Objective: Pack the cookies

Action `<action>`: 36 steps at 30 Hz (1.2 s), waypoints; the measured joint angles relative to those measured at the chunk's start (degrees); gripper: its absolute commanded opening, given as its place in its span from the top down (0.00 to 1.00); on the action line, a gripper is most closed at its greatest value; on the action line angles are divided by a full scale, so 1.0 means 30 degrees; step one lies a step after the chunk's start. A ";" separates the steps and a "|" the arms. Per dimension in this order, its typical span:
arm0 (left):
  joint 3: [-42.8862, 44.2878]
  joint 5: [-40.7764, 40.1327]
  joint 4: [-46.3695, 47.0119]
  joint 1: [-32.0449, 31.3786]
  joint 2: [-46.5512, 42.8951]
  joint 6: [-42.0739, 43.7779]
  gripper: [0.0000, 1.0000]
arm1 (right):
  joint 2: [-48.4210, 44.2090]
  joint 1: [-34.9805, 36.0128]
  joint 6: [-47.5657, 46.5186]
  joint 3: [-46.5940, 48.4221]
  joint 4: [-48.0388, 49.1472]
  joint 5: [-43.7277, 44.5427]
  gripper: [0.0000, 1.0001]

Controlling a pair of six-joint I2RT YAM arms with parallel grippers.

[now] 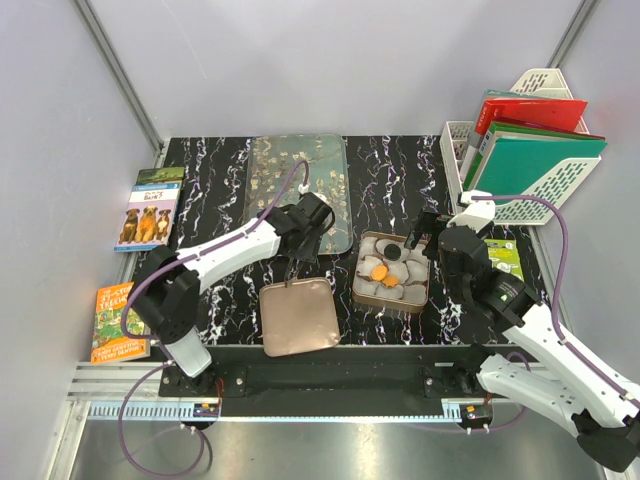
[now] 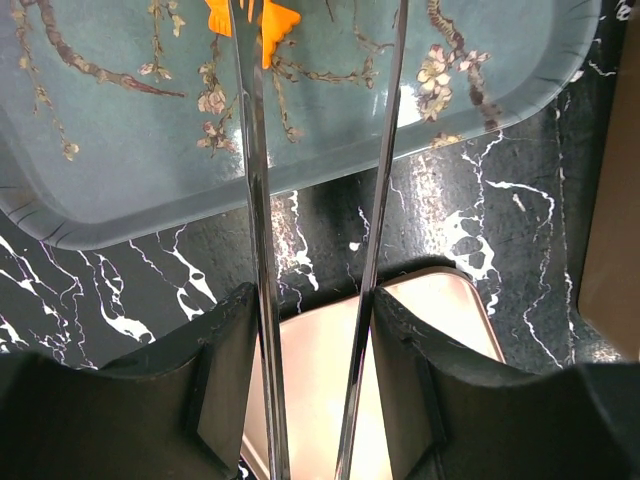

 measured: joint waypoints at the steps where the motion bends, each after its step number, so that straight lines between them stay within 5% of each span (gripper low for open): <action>1: 0.0000 0.0000 0.0000 0.0000 -0.0036 -0.0051 0.50 | 0.0000 0.0000 0.0000 0.0000 0.0000 0.0000 0.00; 36: -0.0109 -0.1195 -0.1180 0.0882 -0.2426 -0.0801 0.49 | -0.0495 0.0000 0.0007 -0.0240 0.0066 -0.0015 0.00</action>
